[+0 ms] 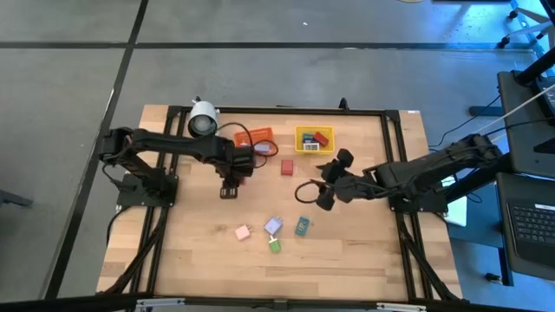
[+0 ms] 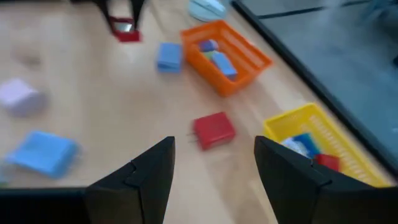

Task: Pick & Place Office items
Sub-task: Put the red digital clock into the yellow bin

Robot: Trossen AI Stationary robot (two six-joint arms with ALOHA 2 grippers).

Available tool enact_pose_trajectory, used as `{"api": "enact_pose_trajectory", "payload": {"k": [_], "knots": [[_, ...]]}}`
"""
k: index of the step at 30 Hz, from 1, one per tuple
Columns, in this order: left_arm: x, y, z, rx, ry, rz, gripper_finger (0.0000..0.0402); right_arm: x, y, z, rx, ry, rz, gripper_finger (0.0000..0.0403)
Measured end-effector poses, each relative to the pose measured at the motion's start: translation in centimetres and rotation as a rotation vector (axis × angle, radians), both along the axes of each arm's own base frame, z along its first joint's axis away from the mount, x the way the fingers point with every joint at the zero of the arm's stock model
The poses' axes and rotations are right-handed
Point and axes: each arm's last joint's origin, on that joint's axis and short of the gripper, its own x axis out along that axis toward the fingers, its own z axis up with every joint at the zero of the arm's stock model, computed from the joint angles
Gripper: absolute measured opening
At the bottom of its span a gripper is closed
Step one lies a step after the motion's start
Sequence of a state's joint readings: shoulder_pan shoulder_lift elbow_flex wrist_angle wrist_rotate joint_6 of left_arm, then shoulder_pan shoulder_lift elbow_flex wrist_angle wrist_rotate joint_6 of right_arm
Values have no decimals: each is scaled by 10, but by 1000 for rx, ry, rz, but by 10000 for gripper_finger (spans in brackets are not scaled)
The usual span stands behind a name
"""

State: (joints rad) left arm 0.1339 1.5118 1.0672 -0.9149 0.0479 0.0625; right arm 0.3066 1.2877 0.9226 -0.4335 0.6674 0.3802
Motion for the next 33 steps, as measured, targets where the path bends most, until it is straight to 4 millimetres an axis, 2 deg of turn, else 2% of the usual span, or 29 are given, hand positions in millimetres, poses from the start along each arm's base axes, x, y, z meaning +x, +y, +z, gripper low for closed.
{"api": "enact_pose_trajectory", "payload": {"k": [8,13,19,24,27,33], "knots": [[2,-7,67,-134,-292,-91,136,11,-9,-1,-127,28,38,223],[1,-12,93,-244,-492,-174,138,23,-13,9,-141,-62,153,223],[1,-14,100,-330,-558,-225,139,35,-20,22,-115,-200,332,223],[2,-14,100,-325,-562,-237,139,41,-15,29,-30,-310,543,223],[2,-14,100,-325,-563,-239,140,46,-11,28,-5,-319,633,223],[3,-14,100,-324,-573,-239,140,74,-7,19,-9,-222,650,224]]}}
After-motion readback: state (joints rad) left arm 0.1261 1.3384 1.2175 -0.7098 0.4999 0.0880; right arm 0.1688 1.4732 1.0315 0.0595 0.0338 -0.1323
